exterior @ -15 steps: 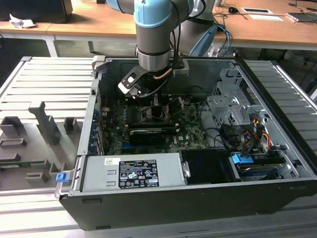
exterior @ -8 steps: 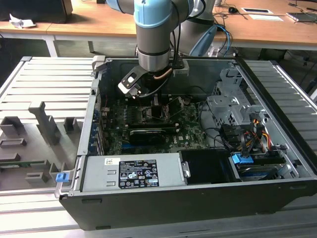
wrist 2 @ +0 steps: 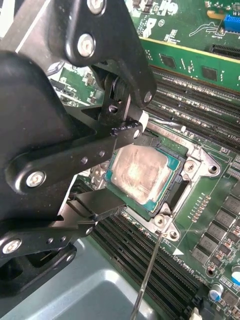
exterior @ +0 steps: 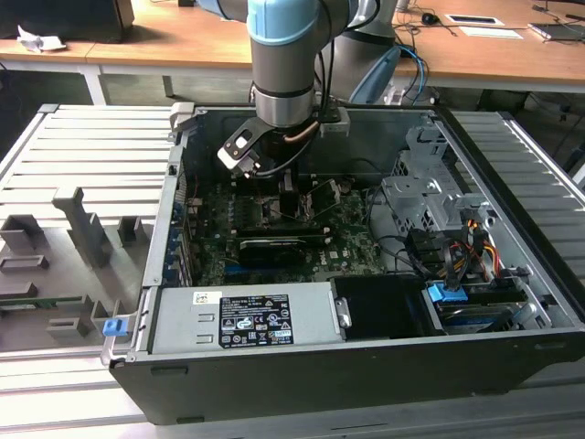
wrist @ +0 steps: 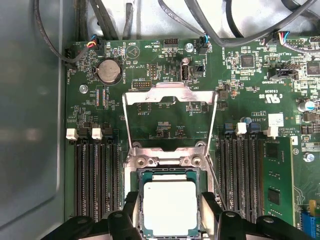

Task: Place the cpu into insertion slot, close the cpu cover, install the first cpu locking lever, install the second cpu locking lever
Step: 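Place the cpu into insertion slot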

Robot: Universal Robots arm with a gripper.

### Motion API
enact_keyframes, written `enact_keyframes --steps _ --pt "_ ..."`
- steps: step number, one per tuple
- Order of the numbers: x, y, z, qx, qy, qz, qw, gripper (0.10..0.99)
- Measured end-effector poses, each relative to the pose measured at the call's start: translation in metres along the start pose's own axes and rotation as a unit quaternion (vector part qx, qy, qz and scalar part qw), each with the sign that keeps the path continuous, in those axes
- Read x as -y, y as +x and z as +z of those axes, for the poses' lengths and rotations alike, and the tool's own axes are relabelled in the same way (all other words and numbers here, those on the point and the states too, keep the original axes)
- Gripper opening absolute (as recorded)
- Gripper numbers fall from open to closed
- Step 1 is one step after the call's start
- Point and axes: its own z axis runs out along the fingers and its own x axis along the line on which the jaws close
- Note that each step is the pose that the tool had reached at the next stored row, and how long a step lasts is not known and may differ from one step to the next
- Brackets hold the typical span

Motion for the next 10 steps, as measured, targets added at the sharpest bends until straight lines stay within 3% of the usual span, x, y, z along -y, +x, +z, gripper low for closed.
enact_keyframes --steps 6,10 --pt "-0.0005 0.0001 -0.0063 0.0002 0.0004 0.000 1.0000 0.608" --pt "-0.0008 0.0002 -0.0089 0.0005 0.0007 0.000 1.0000 0.463"
